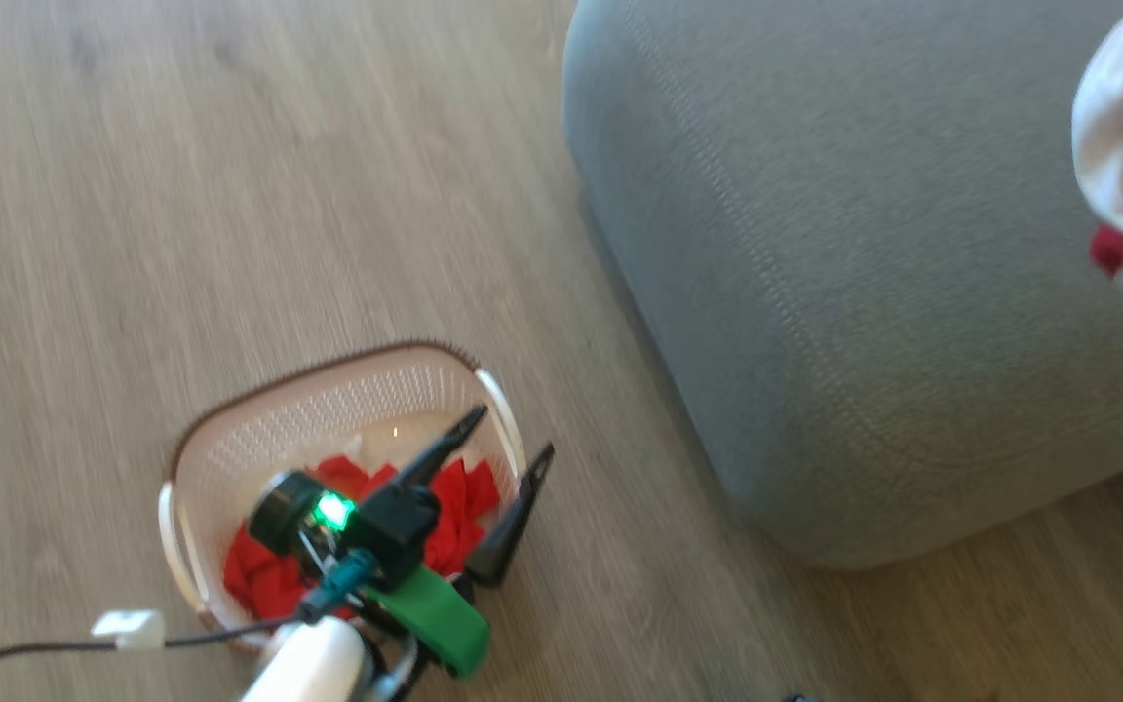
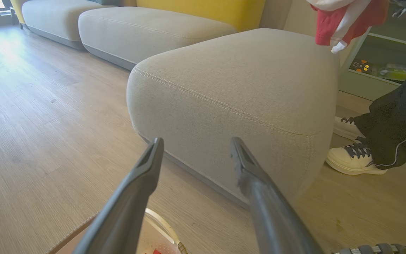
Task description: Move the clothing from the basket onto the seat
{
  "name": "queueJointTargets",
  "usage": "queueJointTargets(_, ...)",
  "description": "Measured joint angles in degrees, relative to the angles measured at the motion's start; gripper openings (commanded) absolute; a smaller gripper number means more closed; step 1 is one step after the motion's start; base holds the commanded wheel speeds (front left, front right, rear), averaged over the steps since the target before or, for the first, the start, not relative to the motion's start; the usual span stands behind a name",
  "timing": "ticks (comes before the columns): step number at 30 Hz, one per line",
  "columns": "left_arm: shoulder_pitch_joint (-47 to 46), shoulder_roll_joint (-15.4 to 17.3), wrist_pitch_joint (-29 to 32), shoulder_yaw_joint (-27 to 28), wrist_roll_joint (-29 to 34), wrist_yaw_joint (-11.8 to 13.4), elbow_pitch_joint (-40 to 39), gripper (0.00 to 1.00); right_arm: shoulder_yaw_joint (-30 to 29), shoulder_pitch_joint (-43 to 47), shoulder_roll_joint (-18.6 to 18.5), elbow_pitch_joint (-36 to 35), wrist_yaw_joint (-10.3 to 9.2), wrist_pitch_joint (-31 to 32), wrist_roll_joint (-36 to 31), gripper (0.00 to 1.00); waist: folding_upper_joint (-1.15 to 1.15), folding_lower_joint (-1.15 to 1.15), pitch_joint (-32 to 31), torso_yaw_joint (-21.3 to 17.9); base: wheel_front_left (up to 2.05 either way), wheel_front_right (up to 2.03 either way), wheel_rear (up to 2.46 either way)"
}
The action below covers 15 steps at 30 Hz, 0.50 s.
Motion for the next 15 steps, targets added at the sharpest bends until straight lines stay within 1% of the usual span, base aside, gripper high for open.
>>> queueJointTargets(2,-1.44,0.77,0.00,0.48,0.00,0.00,-0.38,1.00,1.24,-4.53,-1.27,3.31,0.01,0.00,-0.40,0.00,0.00,0.00,2.00,0.63,0.00,0.00,0.00)
queueJointTargets(6,-3.43,2.71,0.00,1.22,0.00,0.00,-1.29,1.00,1.03,-14.63,-2.49,9.89,0.01,0.00,0.31,0.00,0.00,0.01,5.69,2.02,0.00,0.00,0.00)
queueJointTargets(10,-3.81,3.66,0.00,0.91,0.00,0.00,-1.57,1.00,-4.09,-22.77,-3.61,16.75,0.01,0.00,2.76,0.00,0.00,0.01,8.50,3.68,0.00,0.00,0.00)
queueJointTargets(12,-4.31,4.19,0.00,0.67,0.00,0.00,-1.74,1.00,-5.42,-25.09,-5.42,20.26,0.01,0.00,1.19,0.00,0.00,0.00,9.75,4.59,0.00,0.00,0.00)
queueJointTargets(15,-5.73,4.57,0.00,1.13,-0.01,0.00,-2.37,1.00,-8.50,-28.05,-6.93,25.91,0.01,0.00,-0.58,0.00,0.00,0.00,11.45,5.96,0.00,0.00,0.00)
